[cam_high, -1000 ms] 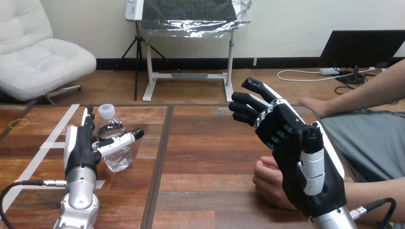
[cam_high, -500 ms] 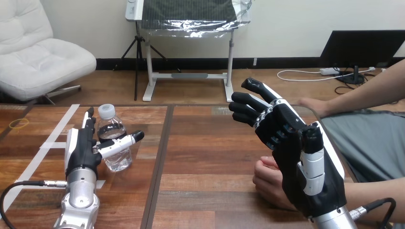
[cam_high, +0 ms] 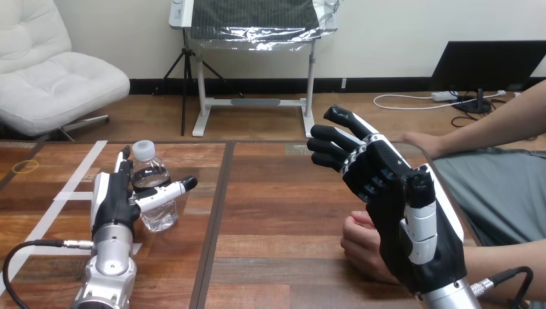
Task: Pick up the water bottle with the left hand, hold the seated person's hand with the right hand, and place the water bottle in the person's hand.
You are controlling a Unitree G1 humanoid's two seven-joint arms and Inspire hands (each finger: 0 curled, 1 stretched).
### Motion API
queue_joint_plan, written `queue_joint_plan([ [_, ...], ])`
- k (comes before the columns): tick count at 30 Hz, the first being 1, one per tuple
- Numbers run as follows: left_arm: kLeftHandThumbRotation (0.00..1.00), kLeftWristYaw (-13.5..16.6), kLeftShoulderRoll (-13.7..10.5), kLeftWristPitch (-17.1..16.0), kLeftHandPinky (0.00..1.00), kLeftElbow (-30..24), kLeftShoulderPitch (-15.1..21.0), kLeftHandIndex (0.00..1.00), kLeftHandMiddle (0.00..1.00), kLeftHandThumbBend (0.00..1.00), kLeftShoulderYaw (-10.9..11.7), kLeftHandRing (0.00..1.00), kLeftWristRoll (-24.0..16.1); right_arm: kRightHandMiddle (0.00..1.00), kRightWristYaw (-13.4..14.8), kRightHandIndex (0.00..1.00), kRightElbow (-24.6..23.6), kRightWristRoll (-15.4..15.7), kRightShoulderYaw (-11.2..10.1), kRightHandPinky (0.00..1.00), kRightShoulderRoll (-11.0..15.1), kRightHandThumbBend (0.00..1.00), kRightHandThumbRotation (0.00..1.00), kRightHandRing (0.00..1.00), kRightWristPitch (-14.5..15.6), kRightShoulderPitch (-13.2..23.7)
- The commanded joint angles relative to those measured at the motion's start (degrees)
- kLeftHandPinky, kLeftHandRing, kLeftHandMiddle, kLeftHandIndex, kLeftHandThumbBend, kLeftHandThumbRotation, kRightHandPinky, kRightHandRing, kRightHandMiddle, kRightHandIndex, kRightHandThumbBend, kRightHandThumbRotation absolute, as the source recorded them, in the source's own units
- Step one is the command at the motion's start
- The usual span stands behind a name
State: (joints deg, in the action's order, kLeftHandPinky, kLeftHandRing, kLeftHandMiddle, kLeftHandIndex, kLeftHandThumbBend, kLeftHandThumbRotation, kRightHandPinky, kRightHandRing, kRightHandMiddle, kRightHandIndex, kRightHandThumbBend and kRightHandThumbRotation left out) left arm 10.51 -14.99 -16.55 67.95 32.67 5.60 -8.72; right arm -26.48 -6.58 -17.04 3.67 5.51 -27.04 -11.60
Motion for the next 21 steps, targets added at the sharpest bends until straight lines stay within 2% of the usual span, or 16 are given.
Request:
queue_joint_plan([
  [1,0.26,-0.16,-0.67,-0.05,0.92,0.18,4.94,0.99,0.97,0.95,-0.12,0.97,0.41,0.84,-0.11,0.88,-2.29,-0.69,-0.26,0.82,0.2,0.77,1.0,0.83,-0.34,2.35],
  [21,0.25,-0.44,-0.49,2.01,0.89,1.21,6.55,0.98,0.96,0.94,-0.54,0.95,0.39,0.83,-0.1,0.88,-2.45,-0.66,-0.21,0.82,0.23,0.76,1.0,0.83,-0.25,2.27],
])
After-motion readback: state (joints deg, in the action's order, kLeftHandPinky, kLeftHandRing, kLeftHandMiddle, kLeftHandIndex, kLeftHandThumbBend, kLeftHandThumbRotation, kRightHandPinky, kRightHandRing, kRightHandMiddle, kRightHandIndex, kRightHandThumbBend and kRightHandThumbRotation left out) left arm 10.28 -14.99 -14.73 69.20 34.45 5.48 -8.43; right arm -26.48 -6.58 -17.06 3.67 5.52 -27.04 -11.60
